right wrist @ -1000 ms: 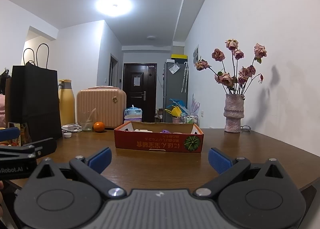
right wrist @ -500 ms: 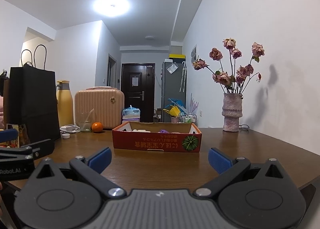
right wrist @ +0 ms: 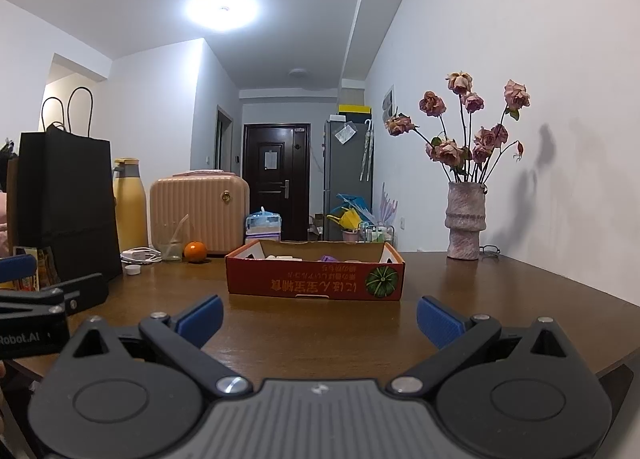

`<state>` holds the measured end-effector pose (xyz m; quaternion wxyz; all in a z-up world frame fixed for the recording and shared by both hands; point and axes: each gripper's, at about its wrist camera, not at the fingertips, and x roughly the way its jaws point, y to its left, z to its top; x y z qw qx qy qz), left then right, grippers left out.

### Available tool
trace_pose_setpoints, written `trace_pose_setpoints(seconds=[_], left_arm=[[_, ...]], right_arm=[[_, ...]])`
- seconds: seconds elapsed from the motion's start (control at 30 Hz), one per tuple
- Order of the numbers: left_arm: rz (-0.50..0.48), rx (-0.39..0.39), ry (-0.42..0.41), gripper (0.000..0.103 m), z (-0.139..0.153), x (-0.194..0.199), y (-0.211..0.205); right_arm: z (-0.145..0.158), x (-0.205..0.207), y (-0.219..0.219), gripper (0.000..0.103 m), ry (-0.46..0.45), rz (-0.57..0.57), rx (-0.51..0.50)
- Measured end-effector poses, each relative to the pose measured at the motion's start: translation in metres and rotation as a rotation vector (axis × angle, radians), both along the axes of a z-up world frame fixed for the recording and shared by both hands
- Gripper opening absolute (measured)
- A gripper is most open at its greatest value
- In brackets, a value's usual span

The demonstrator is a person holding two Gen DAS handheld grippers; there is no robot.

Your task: Organize rigid objects

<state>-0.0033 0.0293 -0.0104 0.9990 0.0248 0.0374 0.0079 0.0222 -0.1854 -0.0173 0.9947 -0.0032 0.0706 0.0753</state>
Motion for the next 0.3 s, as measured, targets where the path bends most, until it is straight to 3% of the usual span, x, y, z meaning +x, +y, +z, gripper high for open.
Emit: trace_pose_setpoints(seconds=[0.3], left_arm=[[-0.022,-0.017,0.017,0.103,-0.0017,0.0021,0.0019]], right_arm=[[-0.0013,0.0045,-0.0021,0.103,0.013,-0.002,0.007]])
